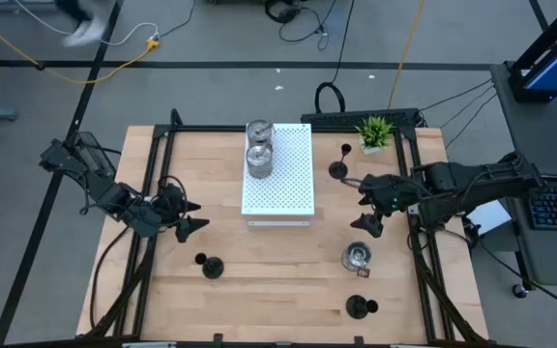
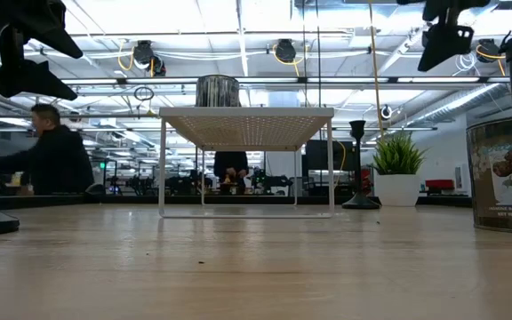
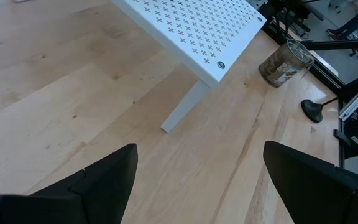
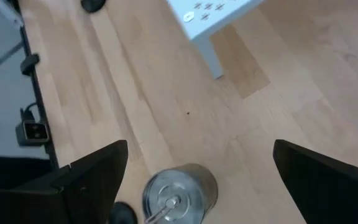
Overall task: Pick & Place candle stick holders
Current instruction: Put the silver scented candle on the shelf aligned with the other silver scented candles
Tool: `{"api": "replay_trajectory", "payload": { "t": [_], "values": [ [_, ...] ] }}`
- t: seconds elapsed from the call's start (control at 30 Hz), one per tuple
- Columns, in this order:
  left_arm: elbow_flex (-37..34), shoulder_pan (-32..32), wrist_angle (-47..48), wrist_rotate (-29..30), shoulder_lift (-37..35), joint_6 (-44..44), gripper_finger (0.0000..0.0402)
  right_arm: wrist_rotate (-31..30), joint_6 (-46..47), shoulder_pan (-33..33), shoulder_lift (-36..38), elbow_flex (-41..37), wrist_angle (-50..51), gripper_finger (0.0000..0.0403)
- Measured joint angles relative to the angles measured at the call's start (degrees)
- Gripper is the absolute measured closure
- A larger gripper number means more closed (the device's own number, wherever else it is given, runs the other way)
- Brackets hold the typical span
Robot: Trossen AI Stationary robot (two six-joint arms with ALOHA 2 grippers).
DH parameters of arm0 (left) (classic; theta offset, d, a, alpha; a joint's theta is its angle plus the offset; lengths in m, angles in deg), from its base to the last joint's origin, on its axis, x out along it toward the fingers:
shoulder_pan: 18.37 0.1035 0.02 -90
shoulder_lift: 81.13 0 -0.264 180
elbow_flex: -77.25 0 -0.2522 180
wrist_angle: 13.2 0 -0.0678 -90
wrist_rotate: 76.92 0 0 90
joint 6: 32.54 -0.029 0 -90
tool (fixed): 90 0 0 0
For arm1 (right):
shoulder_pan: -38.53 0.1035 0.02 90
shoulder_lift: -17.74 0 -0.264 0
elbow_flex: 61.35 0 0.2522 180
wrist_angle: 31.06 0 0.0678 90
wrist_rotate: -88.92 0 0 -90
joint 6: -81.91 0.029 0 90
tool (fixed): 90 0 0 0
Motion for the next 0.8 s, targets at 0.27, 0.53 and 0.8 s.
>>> {"api": "replay_trajectory", "payload": {
  "t": [0.27,0.53,0.8],
  "values": [
    [0.0,0.0,0.0,-0.1,0.0,-2.3,0.0050,-1.3,4.5,10.4,-3.9,0.0,-0.6,0.0009],
    [0.0,0.0,-0.1,0.0,0.0,-5.9,0.0050,-1.2,6.9,16.7,-9.9,0.0,-1.5,0.0009],
    [0.0,0.0,0.0,0.1,0.0,-6.7,0.0050,-1.0,10.4,19.4,-11.1,0.0,0.8,0.0009]
  ]
}}
